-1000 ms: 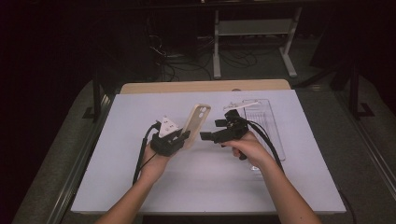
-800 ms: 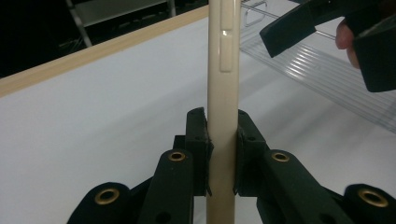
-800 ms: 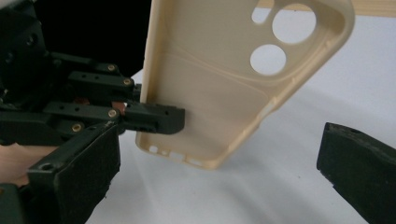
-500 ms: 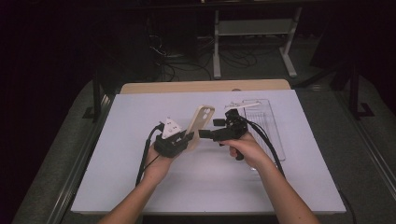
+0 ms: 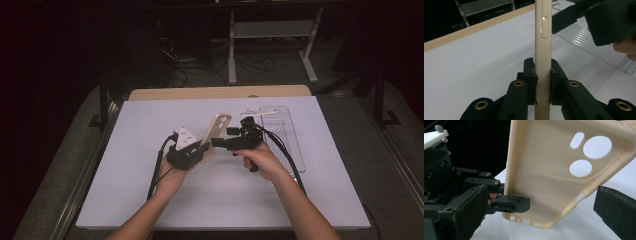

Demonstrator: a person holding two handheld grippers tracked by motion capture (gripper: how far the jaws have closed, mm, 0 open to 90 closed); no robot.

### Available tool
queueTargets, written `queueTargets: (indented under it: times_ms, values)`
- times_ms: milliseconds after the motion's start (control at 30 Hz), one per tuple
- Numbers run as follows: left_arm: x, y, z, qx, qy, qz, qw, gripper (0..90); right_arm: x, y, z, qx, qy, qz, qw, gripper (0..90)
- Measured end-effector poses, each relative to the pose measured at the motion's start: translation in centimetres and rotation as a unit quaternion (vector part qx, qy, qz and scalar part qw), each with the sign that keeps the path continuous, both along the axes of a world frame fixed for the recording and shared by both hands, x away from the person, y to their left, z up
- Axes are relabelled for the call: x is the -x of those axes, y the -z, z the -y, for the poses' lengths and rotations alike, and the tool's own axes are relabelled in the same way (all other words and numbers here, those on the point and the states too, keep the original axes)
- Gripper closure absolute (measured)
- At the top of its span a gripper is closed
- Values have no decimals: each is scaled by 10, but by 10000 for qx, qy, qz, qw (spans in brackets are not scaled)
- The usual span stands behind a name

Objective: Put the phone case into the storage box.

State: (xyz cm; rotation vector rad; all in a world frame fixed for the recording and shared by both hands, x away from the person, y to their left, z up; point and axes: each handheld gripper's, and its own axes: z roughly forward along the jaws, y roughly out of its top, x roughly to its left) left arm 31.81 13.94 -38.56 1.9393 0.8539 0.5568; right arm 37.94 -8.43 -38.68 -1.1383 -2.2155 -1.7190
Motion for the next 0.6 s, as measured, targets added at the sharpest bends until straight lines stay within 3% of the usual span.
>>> queueTargets:
  times_ms: [600]
  values:
    - [7,-2,8,-5,104,118,9999,791,-2,3,-1,-121,82,-58,9999,0]
